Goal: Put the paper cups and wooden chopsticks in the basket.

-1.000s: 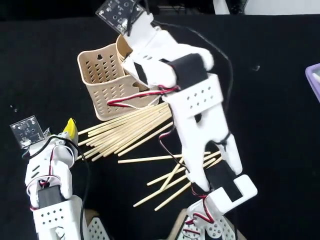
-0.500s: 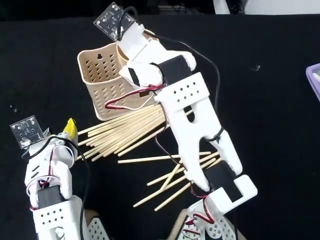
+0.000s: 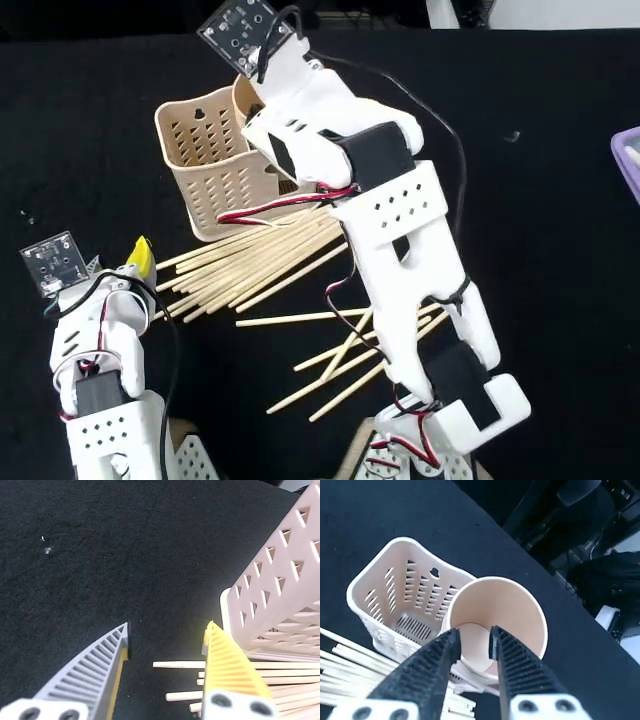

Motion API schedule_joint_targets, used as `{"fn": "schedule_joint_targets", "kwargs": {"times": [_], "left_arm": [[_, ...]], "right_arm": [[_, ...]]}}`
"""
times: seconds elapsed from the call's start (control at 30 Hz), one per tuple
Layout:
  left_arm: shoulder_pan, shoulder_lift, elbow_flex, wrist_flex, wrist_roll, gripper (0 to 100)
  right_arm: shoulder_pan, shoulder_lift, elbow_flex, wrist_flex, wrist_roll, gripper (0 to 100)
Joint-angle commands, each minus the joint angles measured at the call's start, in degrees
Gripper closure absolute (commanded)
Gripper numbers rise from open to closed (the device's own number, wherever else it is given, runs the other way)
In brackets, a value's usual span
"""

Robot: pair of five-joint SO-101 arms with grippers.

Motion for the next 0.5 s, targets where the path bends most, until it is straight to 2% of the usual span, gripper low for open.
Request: {"fn": "schedule_joint_targets", "kwargs": {"times": [0.0,0.2,0.47], "left_arm": [[-0.4,-0.53,1.36,0.18,-0.53,76],[-0.48,-0.44,1.36,0.18,-0.53,76],[-0.4,-0.44,1.36,0.18,-0.53,76]], "right_arm": [[0.35,-0.84,2.95,-3.69,-0.53,89.6],[0.0,0.04,9.19,-7.47,-0.53,89.6],[0.35,-6.9,3.91,-7.12,-0.53,89.6]]}}
